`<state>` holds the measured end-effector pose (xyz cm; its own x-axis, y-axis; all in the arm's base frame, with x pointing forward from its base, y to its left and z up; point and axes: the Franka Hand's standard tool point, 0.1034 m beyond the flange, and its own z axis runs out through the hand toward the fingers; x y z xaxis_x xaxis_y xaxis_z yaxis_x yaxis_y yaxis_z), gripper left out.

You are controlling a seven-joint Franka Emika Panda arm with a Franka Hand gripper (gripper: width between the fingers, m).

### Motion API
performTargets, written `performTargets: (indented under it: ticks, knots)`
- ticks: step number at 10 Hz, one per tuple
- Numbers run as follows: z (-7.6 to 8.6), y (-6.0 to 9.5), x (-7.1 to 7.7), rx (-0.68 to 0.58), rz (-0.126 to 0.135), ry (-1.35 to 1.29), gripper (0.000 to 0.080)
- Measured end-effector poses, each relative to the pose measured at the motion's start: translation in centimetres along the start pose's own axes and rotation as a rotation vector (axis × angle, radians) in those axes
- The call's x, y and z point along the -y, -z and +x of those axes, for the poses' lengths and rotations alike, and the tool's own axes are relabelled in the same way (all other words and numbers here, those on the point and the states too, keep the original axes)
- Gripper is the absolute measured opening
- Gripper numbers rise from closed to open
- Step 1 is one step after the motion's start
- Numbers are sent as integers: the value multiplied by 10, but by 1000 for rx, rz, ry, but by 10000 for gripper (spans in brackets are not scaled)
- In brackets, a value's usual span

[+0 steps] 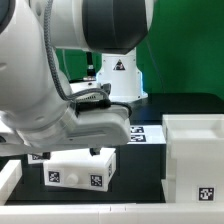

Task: Assemble drawer

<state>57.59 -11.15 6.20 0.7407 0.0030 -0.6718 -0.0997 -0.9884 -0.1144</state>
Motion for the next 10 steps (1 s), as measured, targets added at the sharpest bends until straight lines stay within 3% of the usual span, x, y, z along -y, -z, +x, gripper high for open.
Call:
performTargets:
  ticks: [5, 7, 10]
  knots:
    - [3, -3, -6, 28, 10, -56, 649]
    - [19, 4, -6, -41, -12, -63, 649]
    - [24, -10, -8, -30, -9, -73, 649]
